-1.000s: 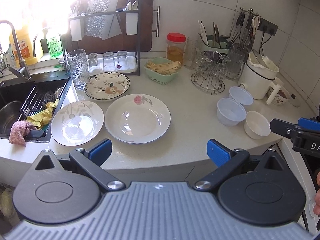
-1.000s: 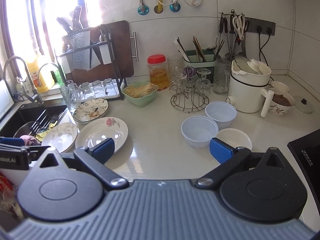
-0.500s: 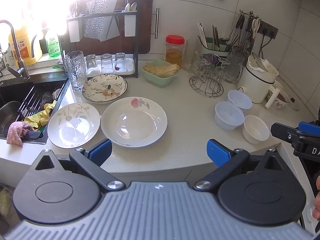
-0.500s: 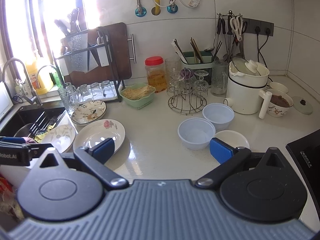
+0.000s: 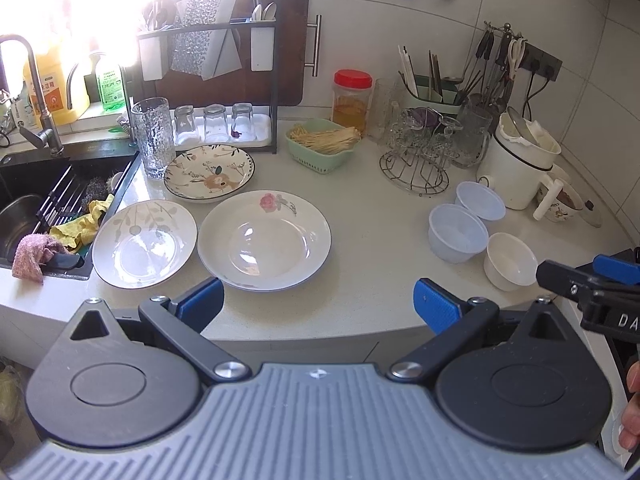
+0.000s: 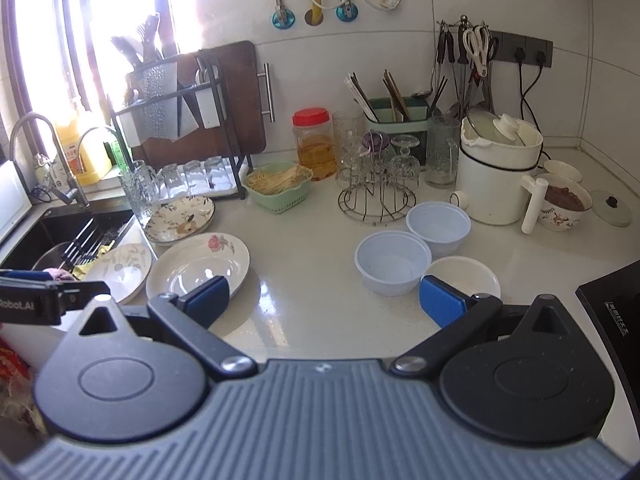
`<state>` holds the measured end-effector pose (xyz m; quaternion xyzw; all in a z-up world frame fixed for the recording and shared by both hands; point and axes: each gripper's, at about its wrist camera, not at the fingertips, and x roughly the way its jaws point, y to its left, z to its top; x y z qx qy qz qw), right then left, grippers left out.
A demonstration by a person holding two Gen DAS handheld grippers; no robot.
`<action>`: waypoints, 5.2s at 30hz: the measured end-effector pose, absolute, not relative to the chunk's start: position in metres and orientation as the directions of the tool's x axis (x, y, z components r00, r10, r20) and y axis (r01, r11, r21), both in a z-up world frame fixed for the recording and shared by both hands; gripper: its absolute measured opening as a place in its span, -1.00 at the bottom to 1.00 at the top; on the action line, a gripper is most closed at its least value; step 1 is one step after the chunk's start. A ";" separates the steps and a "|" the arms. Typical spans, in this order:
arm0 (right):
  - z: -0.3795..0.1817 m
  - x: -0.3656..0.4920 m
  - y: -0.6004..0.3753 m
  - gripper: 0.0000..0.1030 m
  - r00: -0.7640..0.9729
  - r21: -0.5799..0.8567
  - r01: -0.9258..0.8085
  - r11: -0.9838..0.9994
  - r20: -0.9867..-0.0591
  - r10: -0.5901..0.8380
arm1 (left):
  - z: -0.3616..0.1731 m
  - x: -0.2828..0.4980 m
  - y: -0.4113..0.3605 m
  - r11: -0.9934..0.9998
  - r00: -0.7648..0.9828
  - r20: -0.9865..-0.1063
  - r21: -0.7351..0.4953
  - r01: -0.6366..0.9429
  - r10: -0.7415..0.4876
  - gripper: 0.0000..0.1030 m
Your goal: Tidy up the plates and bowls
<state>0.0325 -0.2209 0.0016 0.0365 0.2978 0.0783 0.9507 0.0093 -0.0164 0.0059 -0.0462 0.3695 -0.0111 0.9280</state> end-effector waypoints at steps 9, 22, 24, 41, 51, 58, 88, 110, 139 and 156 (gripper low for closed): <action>-0.018 0.033 -0.226 1.00 0.822 0.089 -0.158 0.983 -0.540 0.181 | -0.014 0.007 -0.023 0.997 0.728 -0.684 -0.080 -0.022 -0.039 0.99; -0.050 0.050 -0.237 1.00 0.773 0.136 -0.139 0.981 -0.604 0.193 | -0.034 0.015 -0.023 0.997 0.756 -0.652 -0.075 -0.001 -0.049 0.99; -0.050 0.052 -0.236 1.00 0.783 0.137 -0.130 0.982 -0.594 0.186 | -0.036 0.019 -0.018 0.999 0.766 -0.642 -0.054 -0.007 -0.029 0.99; -0.067 0.064 -0.170 1.00 0.723 0.246 -0.276 0.929 -0.584 0.370 | -0.059 0.061 0.059 0.989 0.720 -0.692 -0.061 -0.134 0.055 0.99; -0.064 0.082 -0.115 0.99 0.719 0.266 -0.310 0.913 -0.563 0.408 | -0.062 0.098 0.120 0.984 0.706 -0.705 -0.078 -0.159 0.058 0.99; -0.070 0.102 -0.051 0.88 0.696 0.259 -0.312 0.914 -0.593 0.405 | -0.058 0.130 0.187 0.989 0.711 -0.703 -0.089 -0.117 0.021 0.99; -0.073 0.188 0.115 0.88 0.654 0.231 -0.095 0.968 -0.719 0.236 | -0.099 0.273 0.375 0.992 0.593 -0.796 -0.082 0.100 -0.125 0.99; -0.125 0.190 0.111 -0.48 0.528 0.351 0.111 0.930 -0.814 0.243 | -0.162 0.270 0.385 0.903 0.423 -0.803 -0.325 0.281 -0.420 0.05; -0.140 0.198 0.116 -0.71 0.481 0.389 0.097 0.916 -0.824 0.299 | -0.150 0.271 0.388 0.910 0.448 -0.791 -0.364 0.200 -0.415 -0.30; -0.100 0.184 0.047 -0.71 0.599 0.484 0.150 0.862 -0.738 0.311 | -0.101 0.271 0.322 0.870 0.474 -0.731 -0.436 0.228 -0.491 -0.30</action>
